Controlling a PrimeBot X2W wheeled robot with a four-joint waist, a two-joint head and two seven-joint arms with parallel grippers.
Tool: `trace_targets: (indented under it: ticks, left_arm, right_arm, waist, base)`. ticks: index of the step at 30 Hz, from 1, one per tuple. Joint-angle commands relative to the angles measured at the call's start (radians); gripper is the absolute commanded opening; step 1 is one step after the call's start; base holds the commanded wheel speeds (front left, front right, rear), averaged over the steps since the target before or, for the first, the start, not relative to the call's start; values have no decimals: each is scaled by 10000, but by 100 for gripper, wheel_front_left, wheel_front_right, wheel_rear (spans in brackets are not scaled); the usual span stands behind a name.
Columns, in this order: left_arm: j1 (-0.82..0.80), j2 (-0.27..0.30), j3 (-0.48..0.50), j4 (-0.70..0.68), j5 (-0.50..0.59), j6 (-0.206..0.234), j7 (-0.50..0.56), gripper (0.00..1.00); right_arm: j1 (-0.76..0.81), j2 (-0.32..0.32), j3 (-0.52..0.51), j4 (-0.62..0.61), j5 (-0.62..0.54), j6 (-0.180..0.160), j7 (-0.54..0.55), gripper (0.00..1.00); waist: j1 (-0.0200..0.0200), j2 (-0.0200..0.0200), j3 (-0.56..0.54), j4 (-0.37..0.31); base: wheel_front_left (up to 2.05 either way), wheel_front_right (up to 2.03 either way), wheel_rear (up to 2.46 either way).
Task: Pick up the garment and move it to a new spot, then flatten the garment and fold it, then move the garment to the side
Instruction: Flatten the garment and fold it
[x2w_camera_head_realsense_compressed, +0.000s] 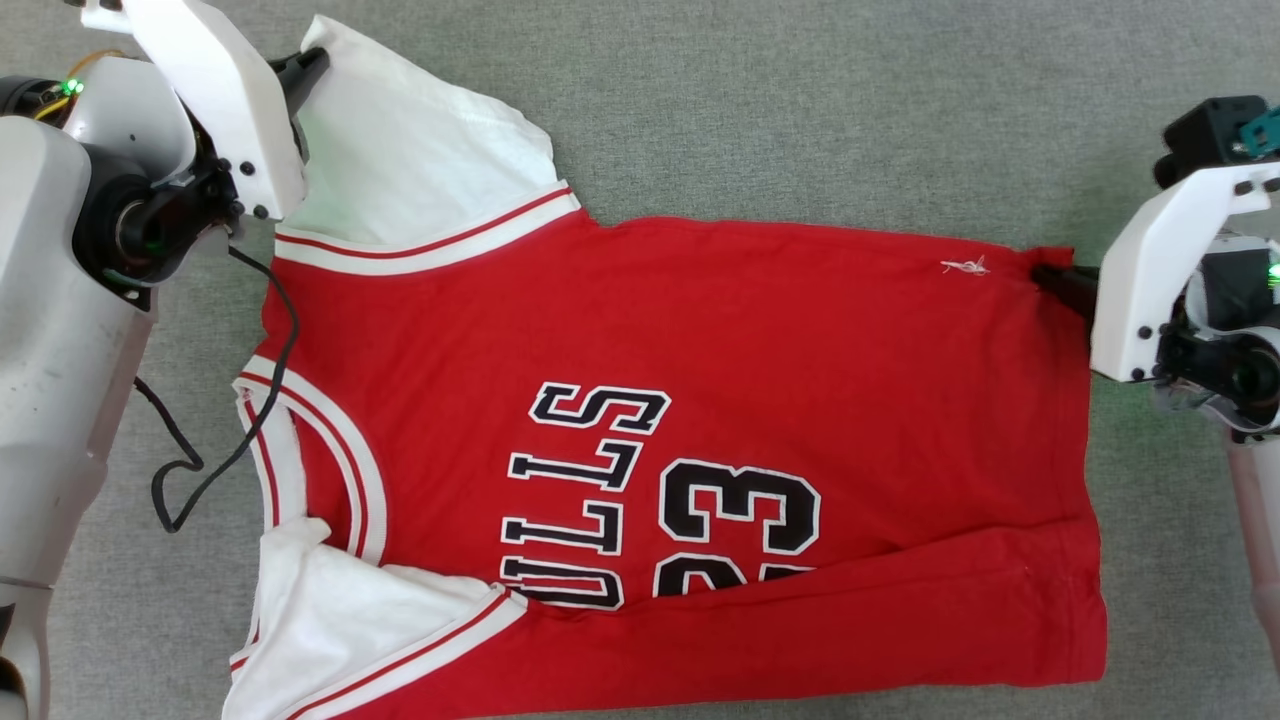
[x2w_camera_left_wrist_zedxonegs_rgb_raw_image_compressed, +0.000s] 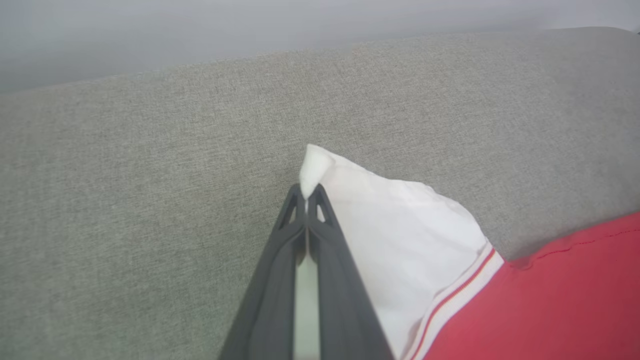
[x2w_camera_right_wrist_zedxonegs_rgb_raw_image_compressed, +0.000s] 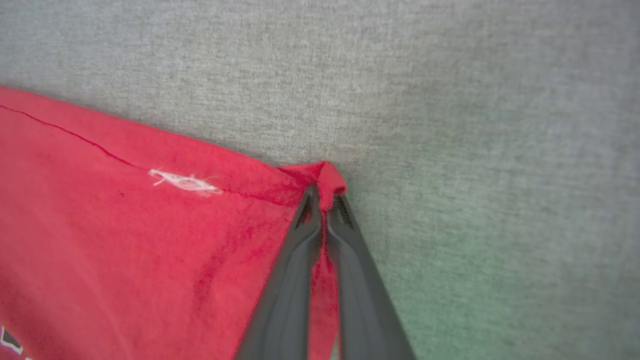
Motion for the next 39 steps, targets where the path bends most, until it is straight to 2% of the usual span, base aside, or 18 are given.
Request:
trace_targets:
  ticks: [1,8,17,23,30,35,36,37,38,39]
  left_arm:
    - [-153,-42,-35,49,-29,-81,-100,0]
    - [66,-280,45,187,-118,-207,-737,0]
    - [2284,58,383,-406,-709,-203,-1813,0]
    - [4596,414,538,-1384,-1101,365,-2319,0]
    - [7684,763,708,-2684,-1765,1344,-2685,0]
    - [9338,518,288,-3060,-2212,1788,-2360,0]
    - [9534,373,244,-3020,-2343,1830,-2359,4]
    - [9718,251,202,-2960,-2448,1873,-2325,40]
    - [9839,205,126,-2882,-2466,1873,-2272,100]
    - [9885,151,117,-2810,-2504,1878,-2302,100]
  right_arm:
    - [357,296,357,336,54,-1,275,0]
    - [316,-403,-48,-668,-238,-2,-575,0]
    - [2371,-471,-772,-1657,-98,-2,-1155,0]
    - [4198,-267,-1027,-1968,217,-2,-1491,0]
    - [5955,-1,-1160,-1937,499,-2,-2143,0]
    - [6815,67,-1264,-1726,713,-2,-2960,0]
    - [6957,146,-1273,-1624,783,-2,-3080,0]
    - [7041,151,-1301,-1559,767,-2,-3242,23]
    - [7094,124,-1278,-1494,731,-2,-3392,58]
    - [7160,83,-1149,-1481,704,-1,-3571,100]
  waist:
    - [0,0,-20,29]
    - [0,0,-524,307]
    - [0,0,-2293,665]
    - [0,0,-3417,938]
    - [0,0,-4327,1026]
    - [0,0,-4570,1052]
    - [0,0,-4621,1062]
    - [0,0,-4634,1066]
    - [0,0,-4644,1063]
    - [0,0,-4654,1050]
  base:
    - [0,0,0]
    - [0,0,0]
    - [0,0,0]
    - [0,0,0]
    - [0,0,0]
    - [0,0,0]
    - [0,0,0]
    - [0,0,0]
    - [0,0,0]
    - [0,0,0]
